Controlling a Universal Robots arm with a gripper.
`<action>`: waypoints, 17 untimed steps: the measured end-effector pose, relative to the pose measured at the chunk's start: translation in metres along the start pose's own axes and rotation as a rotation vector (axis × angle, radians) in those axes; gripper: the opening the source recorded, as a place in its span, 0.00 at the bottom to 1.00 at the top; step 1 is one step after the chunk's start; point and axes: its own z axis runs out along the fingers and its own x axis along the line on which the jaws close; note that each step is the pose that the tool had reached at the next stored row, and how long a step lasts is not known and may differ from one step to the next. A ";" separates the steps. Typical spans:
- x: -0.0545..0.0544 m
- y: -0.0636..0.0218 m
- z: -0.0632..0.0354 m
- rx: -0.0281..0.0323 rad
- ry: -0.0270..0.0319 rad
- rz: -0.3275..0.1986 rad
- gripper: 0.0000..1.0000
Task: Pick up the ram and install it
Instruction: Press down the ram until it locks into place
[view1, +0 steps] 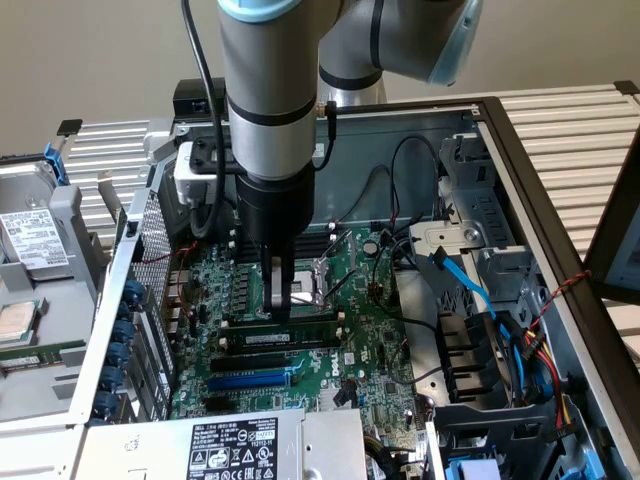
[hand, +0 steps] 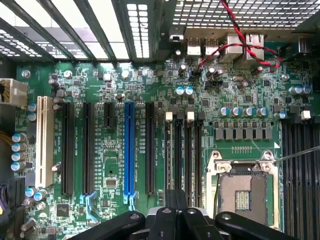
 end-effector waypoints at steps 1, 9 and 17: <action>0.000 0.0028 0.0001 0.0000 0.0001 0.000 0.11; 0.001 0.0102 0.0025 0.0000 -0.0001 0.000 0.11; 0.001 0.0105 0.0044 0.0014 -0.0001 0.000 0.11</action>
